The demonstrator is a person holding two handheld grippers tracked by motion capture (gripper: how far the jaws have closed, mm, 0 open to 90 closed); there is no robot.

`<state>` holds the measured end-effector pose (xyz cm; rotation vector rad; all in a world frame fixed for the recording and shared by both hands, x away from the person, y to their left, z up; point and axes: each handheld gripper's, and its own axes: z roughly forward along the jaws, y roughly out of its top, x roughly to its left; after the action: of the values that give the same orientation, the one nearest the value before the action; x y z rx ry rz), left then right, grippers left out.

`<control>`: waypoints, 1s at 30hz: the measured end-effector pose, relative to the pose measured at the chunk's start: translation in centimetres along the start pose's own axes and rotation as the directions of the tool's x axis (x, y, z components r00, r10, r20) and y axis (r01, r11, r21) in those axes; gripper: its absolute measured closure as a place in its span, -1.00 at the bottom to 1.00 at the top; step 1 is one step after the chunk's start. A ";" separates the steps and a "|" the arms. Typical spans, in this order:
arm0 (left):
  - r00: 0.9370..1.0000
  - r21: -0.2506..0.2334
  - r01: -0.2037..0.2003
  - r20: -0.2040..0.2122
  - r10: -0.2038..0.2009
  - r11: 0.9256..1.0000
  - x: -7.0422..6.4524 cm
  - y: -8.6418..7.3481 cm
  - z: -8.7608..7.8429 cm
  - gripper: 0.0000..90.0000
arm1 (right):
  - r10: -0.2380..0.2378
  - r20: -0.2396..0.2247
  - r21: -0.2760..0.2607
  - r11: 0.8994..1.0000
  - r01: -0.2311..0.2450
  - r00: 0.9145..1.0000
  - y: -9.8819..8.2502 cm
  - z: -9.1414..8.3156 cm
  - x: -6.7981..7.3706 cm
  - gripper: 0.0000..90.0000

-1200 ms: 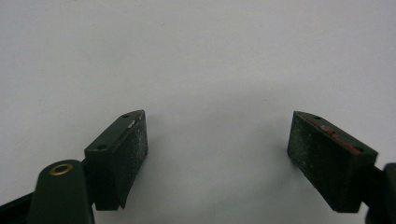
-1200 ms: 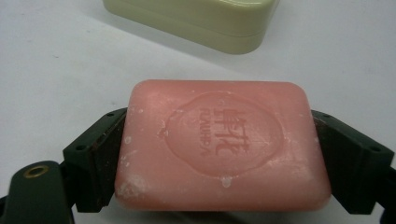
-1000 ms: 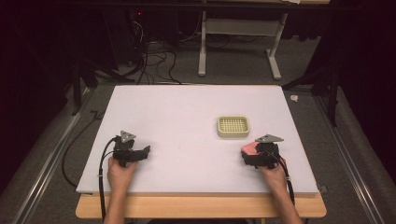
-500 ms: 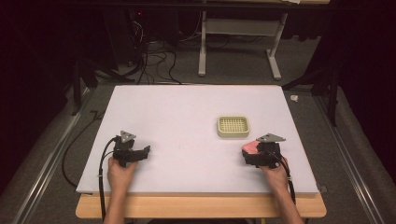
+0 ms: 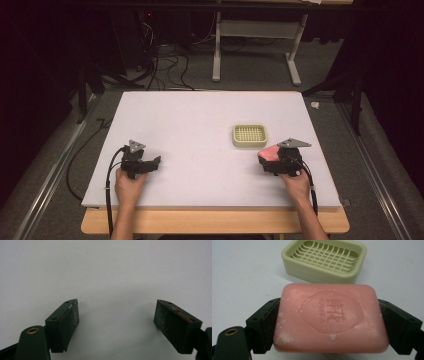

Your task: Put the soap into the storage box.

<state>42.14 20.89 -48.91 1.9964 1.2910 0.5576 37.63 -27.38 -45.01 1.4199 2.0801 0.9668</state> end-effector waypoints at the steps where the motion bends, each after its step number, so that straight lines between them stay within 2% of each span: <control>1: 1.000 0.000 0.000 0.000 0.000 1.000 0.0 0.0 0.0 -0.54 | 0.000 0.000 0.000 1.000 0.000 1.000 0.0 0.0 0.0 -0.70; 9: 1.000 0.000 0.000 0.000 0.000 1.000 0.0 0.0 0.0 -0.54 | -0.012 -0.008 -0.011 1.000 0.012 1.000 1.0 -0.2 0.1 -0.70; 15: 1.000 0.000 0.000 0.000 0.000 1.000 0.0 0.0 0.0 -0.54 | 0.000 -0.022 -0.010 1.000 0.000 1.000 1.8 -0.1 0.1 -0.70; 30: 1.000 0.001 0.001 0.001 -0.001 1.000 0.0 0.0 0.0 -0.54 | -0.018 -0.016 -0.030 0.999 0.017 1.000 3.9 -0.3 0.5 -0.70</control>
<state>42.16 20.90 -48.91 1.9964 1.2915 0.5562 39.68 -26.13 -41.90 1.3808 2.0774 1.0018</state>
